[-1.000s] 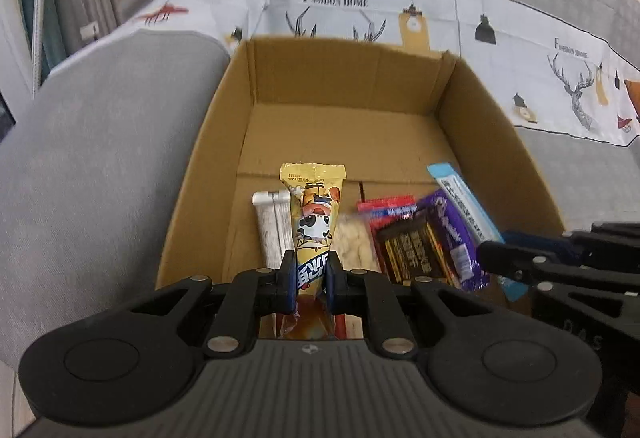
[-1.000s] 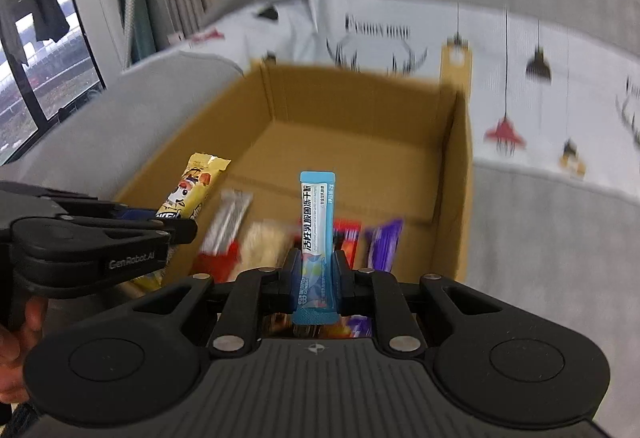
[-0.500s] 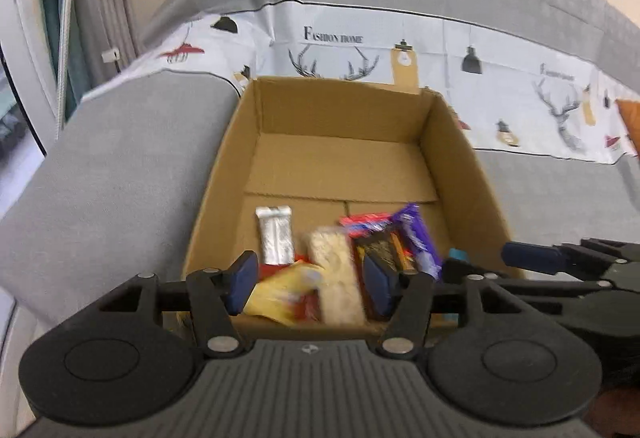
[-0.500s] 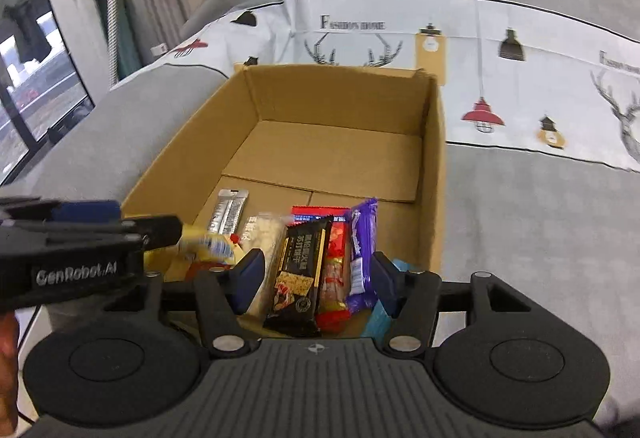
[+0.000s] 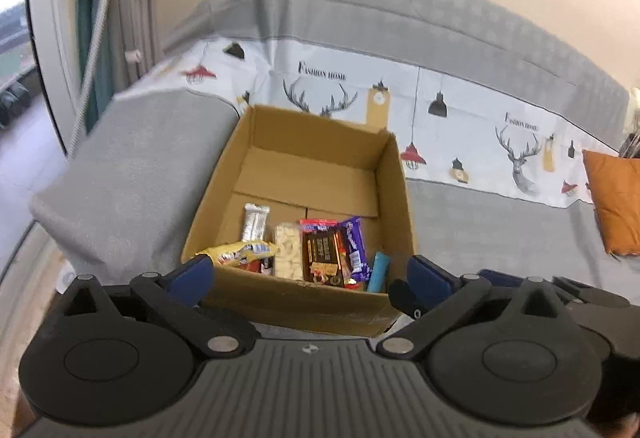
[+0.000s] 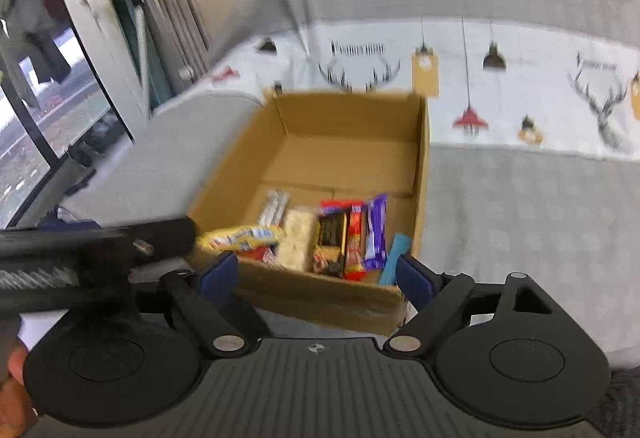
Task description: Organize snacks
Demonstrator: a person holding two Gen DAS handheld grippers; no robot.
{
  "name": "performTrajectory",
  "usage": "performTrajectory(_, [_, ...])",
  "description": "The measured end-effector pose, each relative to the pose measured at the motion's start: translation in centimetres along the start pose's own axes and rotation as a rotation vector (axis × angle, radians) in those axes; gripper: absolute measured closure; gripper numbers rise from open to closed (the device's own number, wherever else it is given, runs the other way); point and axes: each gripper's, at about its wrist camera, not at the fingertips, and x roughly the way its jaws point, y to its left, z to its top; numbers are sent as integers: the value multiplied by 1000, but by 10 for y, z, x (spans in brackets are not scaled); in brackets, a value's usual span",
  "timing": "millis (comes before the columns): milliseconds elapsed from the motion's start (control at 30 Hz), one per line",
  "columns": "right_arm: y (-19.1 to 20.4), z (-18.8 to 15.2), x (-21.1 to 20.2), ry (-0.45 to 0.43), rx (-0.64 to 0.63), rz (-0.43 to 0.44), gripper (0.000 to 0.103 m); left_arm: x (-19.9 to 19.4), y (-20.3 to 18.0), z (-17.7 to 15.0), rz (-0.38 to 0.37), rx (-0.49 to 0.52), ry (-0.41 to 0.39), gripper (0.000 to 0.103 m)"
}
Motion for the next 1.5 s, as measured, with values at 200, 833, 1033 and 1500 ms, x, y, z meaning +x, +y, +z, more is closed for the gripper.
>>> performTrajectory(200, [8,14,-59,37,50,-125,6,-56,-37,17,132,70,20,0])
performTrajectory(833, [13,11,-124,-23,90,-184,1,-117,-54,19,153,117,-38,0])
performTrajectory(1033, [15,11,-123,-19,82,-189,1,-117,-50,18,147,116,-31,0])
performTrajectory(1500, [16,9,-121,-8,86,-178,1,-117,-51,18,164,131,-8,0])
